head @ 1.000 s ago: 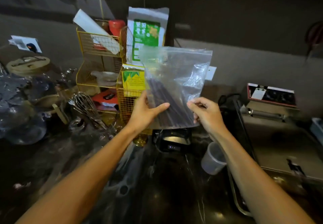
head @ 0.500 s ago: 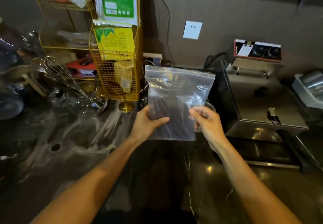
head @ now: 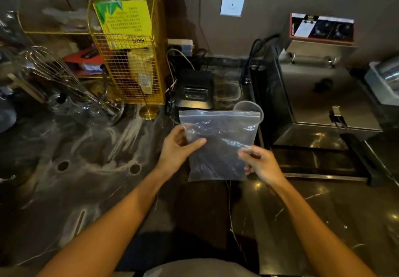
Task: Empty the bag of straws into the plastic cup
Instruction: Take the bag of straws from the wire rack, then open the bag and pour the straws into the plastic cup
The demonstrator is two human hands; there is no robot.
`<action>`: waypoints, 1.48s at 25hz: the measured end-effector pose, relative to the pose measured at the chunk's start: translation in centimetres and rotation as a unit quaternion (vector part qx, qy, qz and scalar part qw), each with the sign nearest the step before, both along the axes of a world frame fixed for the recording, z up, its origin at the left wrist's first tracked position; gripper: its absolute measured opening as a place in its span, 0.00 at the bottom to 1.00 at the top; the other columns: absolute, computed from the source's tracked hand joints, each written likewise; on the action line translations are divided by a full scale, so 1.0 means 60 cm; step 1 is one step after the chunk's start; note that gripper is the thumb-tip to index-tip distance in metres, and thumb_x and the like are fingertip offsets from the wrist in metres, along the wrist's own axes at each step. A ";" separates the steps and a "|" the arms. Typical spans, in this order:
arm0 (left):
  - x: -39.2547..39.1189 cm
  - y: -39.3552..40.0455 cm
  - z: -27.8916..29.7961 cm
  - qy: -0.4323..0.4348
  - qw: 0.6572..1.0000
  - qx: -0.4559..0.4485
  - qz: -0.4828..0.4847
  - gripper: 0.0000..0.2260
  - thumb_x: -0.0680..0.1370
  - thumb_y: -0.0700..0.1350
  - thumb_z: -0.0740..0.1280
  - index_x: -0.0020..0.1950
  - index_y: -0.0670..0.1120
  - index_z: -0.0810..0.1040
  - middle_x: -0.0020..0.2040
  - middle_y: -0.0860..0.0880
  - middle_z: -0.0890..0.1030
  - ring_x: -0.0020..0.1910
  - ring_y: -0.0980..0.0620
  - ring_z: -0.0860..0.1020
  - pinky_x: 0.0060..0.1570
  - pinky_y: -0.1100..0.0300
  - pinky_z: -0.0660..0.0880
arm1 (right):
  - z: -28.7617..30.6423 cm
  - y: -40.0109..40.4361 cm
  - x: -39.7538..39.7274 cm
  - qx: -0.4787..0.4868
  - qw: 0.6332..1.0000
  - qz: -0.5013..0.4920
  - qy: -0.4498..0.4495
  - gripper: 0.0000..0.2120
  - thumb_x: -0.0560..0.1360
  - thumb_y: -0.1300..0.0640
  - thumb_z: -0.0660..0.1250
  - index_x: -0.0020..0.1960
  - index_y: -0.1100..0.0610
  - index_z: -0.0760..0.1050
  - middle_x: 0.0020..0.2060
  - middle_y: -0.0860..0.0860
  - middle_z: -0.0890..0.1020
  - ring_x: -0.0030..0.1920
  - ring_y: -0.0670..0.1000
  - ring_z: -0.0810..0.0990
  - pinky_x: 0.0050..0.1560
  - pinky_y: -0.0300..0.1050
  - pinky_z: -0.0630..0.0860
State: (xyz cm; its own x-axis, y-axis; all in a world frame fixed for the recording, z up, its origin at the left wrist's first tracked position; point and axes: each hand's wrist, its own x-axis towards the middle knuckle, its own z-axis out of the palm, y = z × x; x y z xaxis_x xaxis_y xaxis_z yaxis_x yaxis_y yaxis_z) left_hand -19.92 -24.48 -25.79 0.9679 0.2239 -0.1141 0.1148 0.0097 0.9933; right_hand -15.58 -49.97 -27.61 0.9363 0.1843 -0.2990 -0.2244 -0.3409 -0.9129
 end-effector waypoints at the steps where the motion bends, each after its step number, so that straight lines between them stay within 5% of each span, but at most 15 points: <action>1: 0.005 -0.001 0.007 -0.014 1.000 0.004 0.009 0.19 0.75 0.40 0.76 0.63 0.49 0.78 0.59 0.53 0.85 0.58 0.60 0.84 0.56 0.63 0.81 | -0.001 -0.003 0.002 -0.004 1.000 -0.003 0.003 0.04 0.80 0.60 0.71 0.53 0.54 0.83 0.45 0.57 0.84 0.35 0.49 0.80 0.34 0.38 0.80; 6: 0.028 -0.006 0.040 -0.070 0.997 0.022 0.017 0.09 0.80 0.42 0.70 0.60 0.46 0.81 0.56 0.50 0.86 0.58 0.56 0.84 0.58 0.58 0.82 | 0.039 -0.004 0.010 -0.107 0.989 -0.080 -0.071 0.16 0.77 0.51 0.75 0.62 0.53 0.77 0.58 0.52 0.79 0.48 0.49 0.81 0.47 0.46 0.82; 8: 0.033 -0.005 0.046 -0.086 0.995 0.043 -0.014 0.08 0.82 0.40 0.68 0.59 0.43 0.82 0.56 0.47 0.86 0.58 0.53 0.84 0.59 0.57 0.82 | 0.077 0.006 0.007 -0.155 0.953 -0.156 -0.209 0.12 0.77 0.51 0.74 0.55 0.55 0.77 0.53 0.51 0.78 0.48 0.49 0.79 0.47 0.45 0.80; 10: 0.037 -0.007 0.050 -0.102 0.992 0.069 -0.025 0.07 0.82 0.39 0.68 0.58 0.41 0.82 0.55 0.45 0.85 0.57 0.52 0.84 0.59 0.58 0.81 | 0.111 0.025 0.006 -0.083 0.954 -0.158 -0.241 0.10 0.79 0.50 0.71 0.47 0.57 0.78 0.45 0.55 0.81 0.43 0.53 0.81 0.41 0.47 0.81; 12: 0.038 -0.007 0.056 -0.106 0.991 0.077 -0.013 0.06 0.81 0.39 0.68 0.57 0.39 0.82 0.53 0.45 0.85 0.55 0.52 0.84 0.56 0.61 0.81 | 0.131 0.046 0.006 -0.020 0.964 -0.156 -0.214 0.10 0.80 0.48 0.70 0.50 0.55 0.79 0.47 0.56 0.82 0.43 0.54 0.83 0.34 0.39 0.79; 15: 0.039 0.001 0.060 -0.111 0.991 0.076 -0.006 0.05 0.81 0.39 0.69 0.55 0.39 0.82 0.51 0.45 0.85 0.53 0.53 0.84 0.53 0.64 0.80 | 0.140 0.065 -0.003 -0.134 0.917 -0.201 -0.318 0.13 0.77 0.50 0.73 0.55 0.57 0.77 0.52 0.51 0.76 0.47 0.45 0.77 0.42 0.34 0.77; 18: 0.030 0.003 0.062 -0.126 0.987 0.090 -0.041 0.06 0.81 0.39 0.69 0.56 0.41 0.83 0.53 0.48 0.85 0.57 0.56 0.83 0.56 0.64 0.79 | 0.147 0.084 -0.032 -0.133 0.897 -0.173 -0.385 0.08 0.78 0.54 0.72 0.51 0.58 0.78 0.52 0.50 0.75 0.43 0.39 0.77 0.41 0.29 0.76; 20: 0.026 0.003 0.060 -0.138 0.985 0.082 -0.062 0.06 0.80 0.39 0.69 0.56 0.43 0.84 0.53 0.49 0.86 0.57 0.53 0.84 0.57 0.61 0.80 | 0.152 0.096 -0.046 -0.079 0.929 -0.117 -0.341 0.09 0.80 0.51 0.70 0.45 0.57 0.79 0.44 0.47 0.79 0.38 0.39 0.80 0.34 0.33 0.76; 22: 0.023 0.001 0.061 -0.149 0.982 0.076 -0.083 0.06 0.80 0.38 0.69 0.56 0.42 0.84 0.52 0.48 0.86 0.54 0.50 0.85 0.56 0.57 0.82 | 0.162 0.112 -0.044 0.024 0.987 -0.098 -0.123 0.18 0.80 0.43 0.67 0.43 0.57 0.81 0.32 0.47 0.80 0.26 0.43 0.77 0.26 0.39 0.73; 25: 0.017 -0.005 0.064 -0.161 0.976 0.087 -0.118 0.07 0.80 0.36 0.69 0.56 0.42 0.84 0.51 0.47 0.86 0.52 0.52 0.85 0.53 0.59 0.82 | 0.164 0.120 -0.035 0.113 0.977 -0.142 0.114 0.22 0.79 0.40 0.67 0.50 0.60 0.83 0.31 0.50 0.81 0.24 0.45 0.75 0.25 0.39 0.72; 30: 0.008 -0.004 0.072 -0.166 0.966 0.106 -0.168 0.07 0.80 0.37 0.69 0.57 0.39 0.84 0.51 0.46 0.87 0.51 0.51 0.86 0.53 0.60 0.81 | 0.165 0.106 -0.028 0.135 0.969 -0.130 0.158 0.12 0.82 0.53 0.64 0.54 0.61 0.81 0.35 0.51 0.82 0.27 0.45 0.74 0.28 0.39 0.74; 37: 0.026 -0.014 0.103 -0.064 0.969 0.098 -0.219 0.07 0.81 0.43 0.69 0.53 0.42 0.86 0.47 0.40 0.86 0.45 0.41 0.85 0.41 0.54 0.83 | 0.175 0.104 -0.036 0.104 0.991 -0.038 0.076 0.07 0.80 0.60 0.67 0.49 0.64 0.81 0.28 0.49 0.77 0.25 0.45 0.71 0.27 0.39 0.71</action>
